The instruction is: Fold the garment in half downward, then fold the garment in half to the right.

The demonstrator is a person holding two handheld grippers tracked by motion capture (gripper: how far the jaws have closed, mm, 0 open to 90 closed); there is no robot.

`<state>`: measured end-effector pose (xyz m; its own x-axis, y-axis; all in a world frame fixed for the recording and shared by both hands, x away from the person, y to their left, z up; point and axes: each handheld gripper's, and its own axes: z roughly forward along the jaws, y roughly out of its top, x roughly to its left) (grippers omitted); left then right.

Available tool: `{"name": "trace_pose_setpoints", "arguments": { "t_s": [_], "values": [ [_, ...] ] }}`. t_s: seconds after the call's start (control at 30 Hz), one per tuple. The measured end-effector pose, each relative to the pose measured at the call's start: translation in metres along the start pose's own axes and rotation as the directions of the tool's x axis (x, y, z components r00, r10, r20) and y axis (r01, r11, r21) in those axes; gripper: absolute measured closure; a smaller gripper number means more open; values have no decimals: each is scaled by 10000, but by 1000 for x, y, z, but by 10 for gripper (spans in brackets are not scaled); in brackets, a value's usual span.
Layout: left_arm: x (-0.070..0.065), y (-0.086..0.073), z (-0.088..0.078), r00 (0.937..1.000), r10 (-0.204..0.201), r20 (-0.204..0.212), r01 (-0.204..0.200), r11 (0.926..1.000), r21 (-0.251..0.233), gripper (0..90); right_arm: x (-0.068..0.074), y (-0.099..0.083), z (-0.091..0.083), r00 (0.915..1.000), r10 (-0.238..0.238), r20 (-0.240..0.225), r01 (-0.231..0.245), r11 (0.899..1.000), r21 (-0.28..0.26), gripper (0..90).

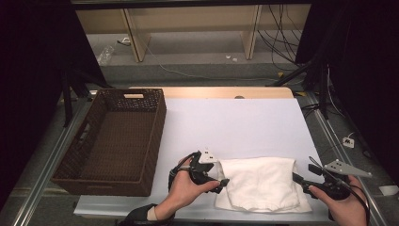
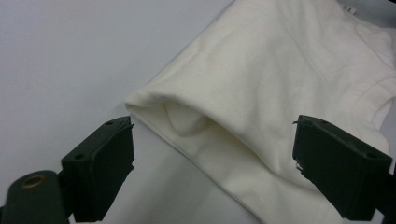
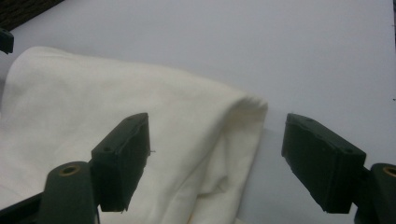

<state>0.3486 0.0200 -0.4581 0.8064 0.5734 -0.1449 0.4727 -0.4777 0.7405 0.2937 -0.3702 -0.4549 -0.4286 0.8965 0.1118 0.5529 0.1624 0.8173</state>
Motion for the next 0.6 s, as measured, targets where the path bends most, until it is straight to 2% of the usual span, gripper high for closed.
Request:
{"name": "trace_pose_setpoints", "arguments": {
  "t_s": [0.47,0.6],
  "values": [
    [0,-1,2,10000,-55,-18,55,10000,-6,128,0,0,-1,10000,25,15,-25,10000,2,245],
    [-1,-2,4,10000,-45,55,44,9999,118,132,0,1,0,10000,-10,42,10,10000,-5,245]
  ]
}}
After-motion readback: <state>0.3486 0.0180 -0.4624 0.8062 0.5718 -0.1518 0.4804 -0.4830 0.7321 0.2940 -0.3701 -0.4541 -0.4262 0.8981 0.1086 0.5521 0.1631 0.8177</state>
